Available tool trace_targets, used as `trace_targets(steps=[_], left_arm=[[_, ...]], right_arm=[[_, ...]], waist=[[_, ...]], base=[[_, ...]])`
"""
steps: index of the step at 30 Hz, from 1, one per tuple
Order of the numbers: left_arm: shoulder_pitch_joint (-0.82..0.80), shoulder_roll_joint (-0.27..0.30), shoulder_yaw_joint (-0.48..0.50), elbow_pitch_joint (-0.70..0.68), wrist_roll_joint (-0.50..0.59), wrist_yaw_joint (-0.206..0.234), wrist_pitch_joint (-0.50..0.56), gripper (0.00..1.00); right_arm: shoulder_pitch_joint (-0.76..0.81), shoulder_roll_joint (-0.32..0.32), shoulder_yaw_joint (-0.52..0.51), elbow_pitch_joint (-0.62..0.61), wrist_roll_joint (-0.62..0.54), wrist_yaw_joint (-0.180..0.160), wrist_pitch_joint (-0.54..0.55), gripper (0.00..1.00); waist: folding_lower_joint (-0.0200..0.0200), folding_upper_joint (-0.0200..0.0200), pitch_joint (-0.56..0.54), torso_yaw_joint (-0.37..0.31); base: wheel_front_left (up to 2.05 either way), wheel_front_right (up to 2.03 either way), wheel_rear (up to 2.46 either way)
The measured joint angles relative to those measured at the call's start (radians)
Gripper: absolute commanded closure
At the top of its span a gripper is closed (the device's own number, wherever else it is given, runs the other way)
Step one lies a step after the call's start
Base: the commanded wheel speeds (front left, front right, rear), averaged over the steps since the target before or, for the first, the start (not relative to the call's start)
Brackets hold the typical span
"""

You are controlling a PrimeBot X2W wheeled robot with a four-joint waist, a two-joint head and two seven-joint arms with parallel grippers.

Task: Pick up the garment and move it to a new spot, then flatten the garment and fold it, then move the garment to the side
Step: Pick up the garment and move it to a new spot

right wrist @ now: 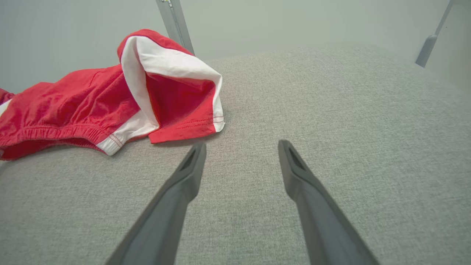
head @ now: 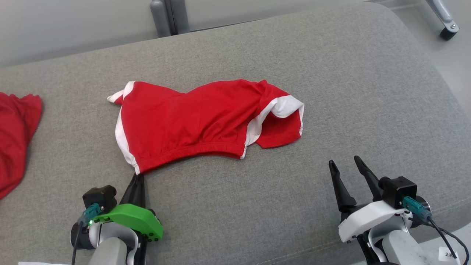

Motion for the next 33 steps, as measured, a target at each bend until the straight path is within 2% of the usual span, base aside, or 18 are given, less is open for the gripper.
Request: trace_targets(steps=[10,14,19,20,21,22,26,30,33], left_arm=[[-0.059,0.003,0.084,-0.108,0.062,-0.002,0.000,1.00],[-0.158,0.084,0.114,-0.109,0.134,-0.003,0.000,1.00],[-0.265,0.182,0.136,0.010,0.179,-0.005,0.000,1.00],[-0.279,0.193,0.138,0.045,0.178,-0.005,0.000,0.89],[-0.288,0.200,0.146,0.080,0.178,-0.005,0.000,0.55],[-0.296,0.208,0.152,0.120,0.177,-0.004,0.000,0.00],[-0.298,0.205,0.185,0.192,0.161,0.021,0.000,0.00],[-0.237,0.149,0.202,0.222,0.149,0.026,0.000,0.00],[-0.171,0.099,0.188,0.185,0.151,0.015,0.000,0.00]], right_arm=[[-0.002,0.000,-0.017,0.000,0.001,0.000,0.000,0.00],[-0.009,0.009,-0.008,0.002,0.000,0.000,0.000,0.00],[-0.016,0.017,0.008,0.009,0.008,0.000,0.000,0.00],[-0.016,0.017,0.007,0.012,0.008,0.000,0.000,0.00],[-0.016,0.017,0.005,0.015,0.008,0.000,0.000,0.00],[-0.015,0.017,0.001,0.016,0.008,0.000,0.000,0.00],[-0.012,0.017,-0.023,0.016,0.008,0.000,0.000,0.00],[-0.004,0.019,-0.045,0.017,0.008,0.000,0.000,0.00],[0.004,0.022,-0.044,0.017,0.008,0.000,0.000,0.00]], waist=[[0.0000,0.0000,0.010,0.005],[0.0000,0.0000,0.014,0.004],[0.0000,0.0000,0.016,-0.018],[0.0000,0.0000,0.016,-0.023],[0.0000,0.0000,0.016,-0.027],[0.0000,0.0000,0.016,-0.032],[0.0000,0.0000,0.016,-0.038],[0.0000,0.0000,0.010,-0.020],[0.0000,0.0000,0.004,0.002]], base=[[0.00,0.00,0.00],[0.00,0.00,0.00],[0.00,0.00,0.00],[0.00,0.00,0.00],[0.00,0.00,0.00],[0.00,0.00,0.00],[0.00,0.00,0.00],[0.00,0.00,0.00],[0.00,0.00,0.00]])
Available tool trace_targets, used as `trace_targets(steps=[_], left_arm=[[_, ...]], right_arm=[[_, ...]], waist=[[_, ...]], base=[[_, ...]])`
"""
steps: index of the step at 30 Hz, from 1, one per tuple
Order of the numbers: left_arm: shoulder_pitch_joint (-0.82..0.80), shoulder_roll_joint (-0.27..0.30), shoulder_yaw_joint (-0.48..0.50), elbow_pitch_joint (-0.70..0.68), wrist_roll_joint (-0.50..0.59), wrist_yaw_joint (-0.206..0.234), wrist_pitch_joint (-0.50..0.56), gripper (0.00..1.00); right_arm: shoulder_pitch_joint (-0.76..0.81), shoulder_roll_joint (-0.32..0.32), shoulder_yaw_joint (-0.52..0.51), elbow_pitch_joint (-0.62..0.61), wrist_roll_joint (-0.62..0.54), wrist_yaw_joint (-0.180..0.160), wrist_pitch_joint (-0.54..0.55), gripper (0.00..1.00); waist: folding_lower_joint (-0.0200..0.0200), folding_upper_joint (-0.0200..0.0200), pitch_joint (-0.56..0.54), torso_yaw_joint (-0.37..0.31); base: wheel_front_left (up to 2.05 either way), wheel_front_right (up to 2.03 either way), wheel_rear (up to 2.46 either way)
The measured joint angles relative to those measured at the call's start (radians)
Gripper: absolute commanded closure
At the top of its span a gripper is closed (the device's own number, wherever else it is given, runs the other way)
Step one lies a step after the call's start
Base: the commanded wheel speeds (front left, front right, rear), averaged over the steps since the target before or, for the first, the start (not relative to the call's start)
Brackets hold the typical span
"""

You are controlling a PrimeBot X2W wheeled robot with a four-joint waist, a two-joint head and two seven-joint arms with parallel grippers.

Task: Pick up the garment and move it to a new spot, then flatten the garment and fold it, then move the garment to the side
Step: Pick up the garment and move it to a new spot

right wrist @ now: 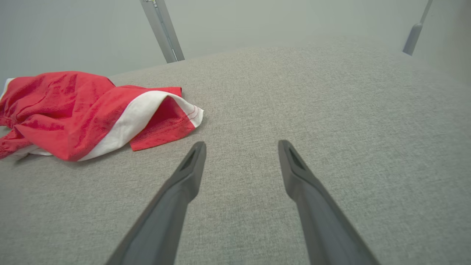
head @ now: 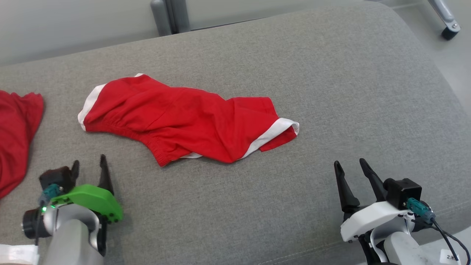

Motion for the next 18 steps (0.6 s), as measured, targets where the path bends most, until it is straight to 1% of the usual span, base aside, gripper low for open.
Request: trace_targets(steps=[3,5,6,7,10,13,15,18], left_arm=[[0.058,-0.056,-0.031,-0.060,-0.001,-0.016,0.000,0.00],[0.092,-0.078,-0.079,-0.092,-0.009,-0.021,0.000,0.00],[0.108,-0.086,-0.116,-0.120,-0.038,-0.021,0.000,0.00],[0.119,-0.090,-0.164,-0.146,-0.074,-0.021,0.000,0.00],[0.141,-0.097,-0.267,-0.223,-0.193,-0.021,0.000,0.00],[0.153,-0.098,-0.357,-0.262,-0.273,-0.021,0.000,0.00],[0.155,-0.101,-0.385,-0.261,-0.314,-0.021,0.000,0.00],[0.153,-0.089,-0.398,-0.256,-0.332,-0.021,0.000,0.00]], right_arm=[[0.000,0.002,0.012,0.000,-0.001,0.000,0.000,0.00],[-0.003,0.005,0.020,0.001,-0.001,0.000,0.000,0.00],[-0.006,0.005,0.024,0.001,-0.001,0.000,0.000,0.00],[-0.010,0.006,0.027,0.001,-0.001,0.000,0.000,0.00],[-0.018,0.006,0.037,0.001,0.000,0.000,0.000,0.00],[-0.019,0.004,0.038,0.001,0.000,0.000,0.000,0.00],[-0.018,0.001,0.035,0.003,0.000,0.000,0.000,0.00],[-0.015,-0.002,0.032,0.004,0.000,0.000,0.000,0.00]], waist=[[0.0000,0.0000,-0.006,0.025],[0.0000,0.0000,-0.009,0.039],[0.0000,0.0000,-0.010,0.044],[0.0000,0.0000,-0.011,0.049],[0.0000,0.0000,-0.010,0.049],[0.0000,0.0000,-0.006,0.035],[0.0000,0.0000,-0.004,0.024],[0.0000,0.0000,-0.001,0.010]], base=[[0.00,0.00,0.00],[0.00,0.00,0.00],[0.00,0.00,0.00],[0.00,0.00,0.00],[0.00,0.00,0.00],[0.00,0.00,0.00],[0.00,0.00,0.00],[0.00,0.00,0.00]])
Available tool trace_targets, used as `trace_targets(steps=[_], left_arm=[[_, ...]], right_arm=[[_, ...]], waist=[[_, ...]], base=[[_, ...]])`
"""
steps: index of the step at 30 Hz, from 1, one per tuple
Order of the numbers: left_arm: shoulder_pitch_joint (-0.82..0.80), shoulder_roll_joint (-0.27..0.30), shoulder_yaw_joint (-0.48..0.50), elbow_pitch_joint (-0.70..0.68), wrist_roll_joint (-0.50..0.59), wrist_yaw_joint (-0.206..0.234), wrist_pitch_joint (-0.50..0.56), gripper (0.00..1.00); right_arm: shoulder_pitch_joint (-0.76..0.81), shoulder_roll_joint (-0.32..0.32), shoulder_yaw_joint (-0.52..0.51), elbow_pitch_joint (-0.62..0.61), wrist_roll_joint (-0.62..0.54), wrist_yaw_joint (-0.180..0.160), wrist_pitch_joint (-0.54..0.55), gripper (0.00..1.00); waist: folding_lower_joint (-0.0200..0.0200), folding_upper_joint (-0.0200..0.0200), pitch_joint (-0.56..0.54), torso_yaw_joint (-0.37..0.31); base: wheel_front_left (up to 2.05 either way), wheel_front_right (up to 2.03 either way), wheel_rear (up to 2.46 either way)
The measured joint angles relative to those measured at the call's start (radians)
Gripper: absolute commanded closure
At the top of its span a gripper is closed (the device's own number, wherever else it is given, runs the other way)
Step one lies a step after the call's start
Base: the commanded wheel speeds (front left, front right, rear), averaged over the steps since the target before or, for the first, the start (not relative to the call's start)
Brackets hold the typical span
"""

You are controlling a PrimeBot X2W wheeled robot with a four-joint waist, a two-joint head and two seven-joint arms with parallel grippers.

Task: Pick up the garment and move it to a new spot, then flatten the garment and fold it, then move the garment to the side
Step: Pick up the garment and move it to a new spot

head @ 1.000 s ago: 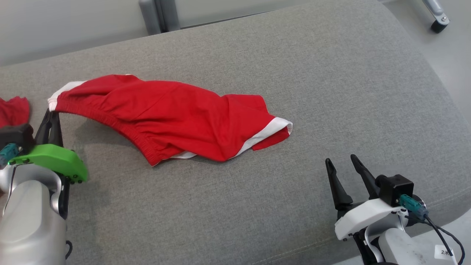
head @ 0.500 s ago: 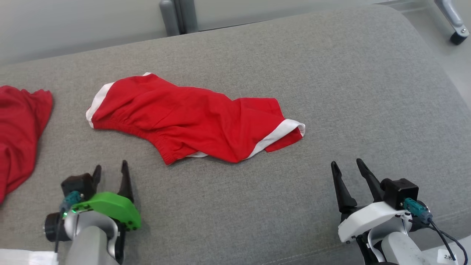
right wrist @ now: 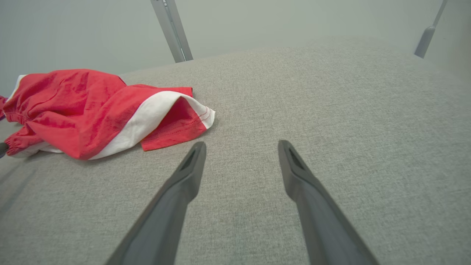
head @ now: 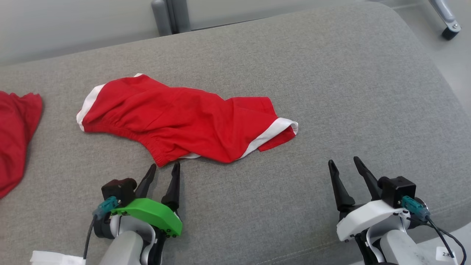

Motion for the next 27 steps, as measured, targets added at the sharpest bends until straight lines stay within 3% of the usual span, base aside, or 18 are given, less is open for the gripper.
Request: trace_targets(steps=[12,13,15,16,27], left_arm=[[-0.016,0.024,0.053,0.027,0.010,0.000,0.000,0.00],[-0.017,0.024,0.062,0.027,0.012,0.000,0.000,0.05],[-0.022,0.023,0.079,0.020,0.013,0.000,0.000,0.65],[-0.024,0.023,0.079,0.018,0.016,0.000,0.000,1.00],[-0.017,0.022,0.076,-0.051,0.016,0.000,0.000,1.00]], right_arm=[[0.004,-0.011,-0.001,-0.002,-0.005,0.000,0.000,0.00],[0.004,-0.012,-0.002,-0.002,-0.009,0.000,0.000,0.00],[0.004,-0.012,-0.001,0.000,-0.009,0.000,0.000,0.00],[0.004,-0.012,0.001,0.002,-0.009,0.000,0.000,0.00],[0.017,-0.008,-0.038,0.007,-0.008,0.000,0.000,0.00]], waist=[[0.0000,0.0000,0.015,-0.059],[0.0000,0.0000,0.016,-0.059],[0.0000,0.0000,0.016,-0.059],[0.0000,0.0000,0.016,-0.059],[0.0000,0.0000,0.005,-0.010]], base=[[0.00,0.00,0.00],[0.00,0.00,0.00],[0.00,0.00,0.00],[0.00,0.00,0.00],[0.00,0.00,0.00]])
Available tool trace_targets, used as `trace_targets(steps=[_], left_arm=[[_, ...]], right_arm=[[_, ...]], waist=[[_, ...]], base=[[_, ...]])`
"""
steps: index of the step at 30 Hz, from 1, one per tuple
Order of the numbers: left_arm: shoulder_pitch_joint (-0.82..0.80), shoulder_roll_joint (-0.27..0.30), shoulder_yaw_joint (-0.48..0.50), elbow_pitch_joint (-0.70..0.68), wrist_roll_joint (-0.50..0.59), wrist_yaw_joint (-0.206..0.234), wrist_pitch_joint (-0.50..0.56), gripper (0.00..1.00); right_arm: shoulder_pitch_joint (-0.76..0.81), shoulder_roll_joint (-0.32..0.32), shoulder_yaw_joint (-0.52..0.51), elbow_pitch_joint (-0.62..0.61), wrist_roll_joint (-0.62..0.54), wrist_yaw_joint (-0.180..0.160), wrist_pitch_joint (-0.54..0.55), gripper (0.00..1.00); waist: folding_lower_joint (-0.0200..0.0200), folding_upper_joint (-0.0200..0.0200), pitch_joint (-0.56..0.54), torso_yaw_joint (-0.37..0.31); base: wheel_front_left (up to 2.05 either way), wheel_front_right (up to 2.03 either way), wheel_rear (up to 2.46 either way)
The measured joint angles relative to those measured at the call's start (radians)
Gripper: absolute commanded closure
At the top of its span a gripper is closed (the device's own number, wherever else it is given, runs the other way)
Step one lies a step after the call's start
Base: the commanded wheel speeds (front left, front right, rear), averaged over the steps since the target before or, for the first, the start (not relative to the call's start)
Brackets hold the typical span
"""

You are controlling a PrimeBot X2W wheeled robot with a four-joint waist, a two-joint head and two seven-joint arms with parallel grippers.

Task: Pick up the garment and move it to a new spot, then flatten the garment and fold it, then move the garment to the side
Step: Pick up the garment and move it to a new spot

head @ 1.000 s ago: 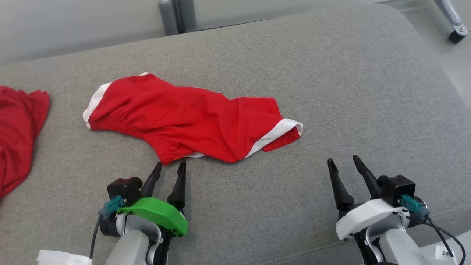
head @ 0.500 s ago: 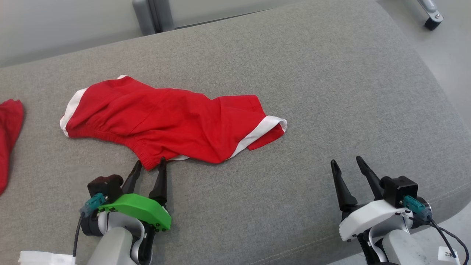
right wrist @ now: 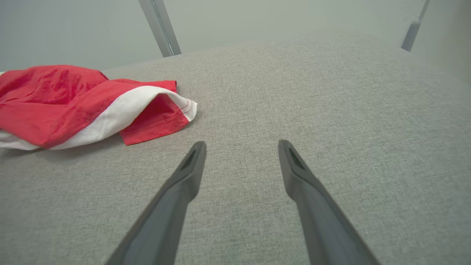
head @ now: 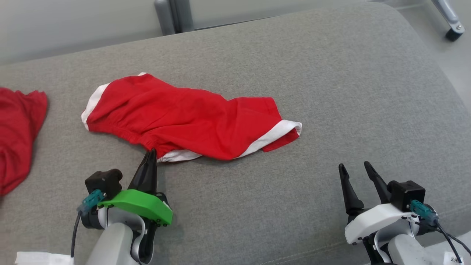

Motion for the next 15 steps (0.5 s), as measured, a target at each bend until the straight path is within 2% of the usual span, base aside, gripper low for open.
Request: trace_targets(steps=[6,8,15], left_arm=[[0.067,-0.001,0.018,-0.058,0.007,0.000,0.000,1.00],[0.106,0.003,0.009,-0.066,0.014,0.000,0.000,1.00],[0.169,0.034,0.009,-0.063,0.018,0.000,0.000,1.00]], right_arm=[[0.021,0.010,-0.040,0.008,-0.001,0.000,0.000,0.00],[0.031,0.017,-0.047,0.017,-0.003,0.000,0.000,0.00],[0.038,0.025,-0.082,0.036,-0.023,0.000,0.000,0.00]], waist=[[0.0000,0.0000,-0.018,0.078],[0.0000,0.0000,-0.032,0.126],[0.0000,0.0000,-0.065,0.228]], base=[[0.00,0.00,0.00],[0.00,0.00,0.00],[0.00,0.00,0.00]])
